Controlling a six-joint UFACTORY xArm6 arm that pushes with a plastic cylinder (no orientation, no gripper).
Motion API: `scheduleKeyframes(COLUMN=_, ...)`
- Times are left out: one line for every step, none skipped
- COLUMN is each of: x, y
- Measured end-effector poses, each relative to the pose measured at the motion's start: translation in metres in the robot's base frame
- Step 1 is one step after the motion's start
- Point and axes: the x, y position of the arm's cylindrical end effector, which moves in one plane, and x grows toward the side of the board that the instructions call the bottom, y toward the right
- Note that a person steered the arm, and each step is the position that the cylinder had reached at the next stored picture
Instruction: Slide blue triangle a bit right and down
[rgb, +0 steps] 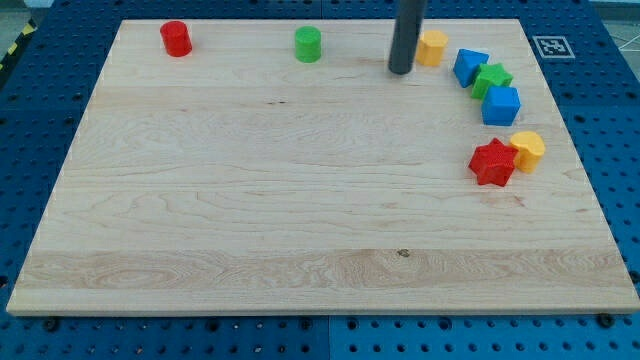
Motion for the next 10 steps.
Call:
scheduleKeyframes(x=-0.017, y=0.007)
scheduleKeyframes(x=-0.023, y=0.054)
scheduleKeyframes(x=-0.030, y=0.090)
scheduleKeyframes(x=-0.032, y=0.094)
scheduleKeyframes(x=-0.032, y=0.077)
scheduleKeyframes(x=-0.032, y=0.074)
scheduleKeyframes(x=-0.032, y=0.058)
scheduleKeyframes(x=-0.032, y=0.025)
scheduleKeyframes(x=-0.032, y=0.018)
scheduleKeyframes(x=-0.032, y=0.043)
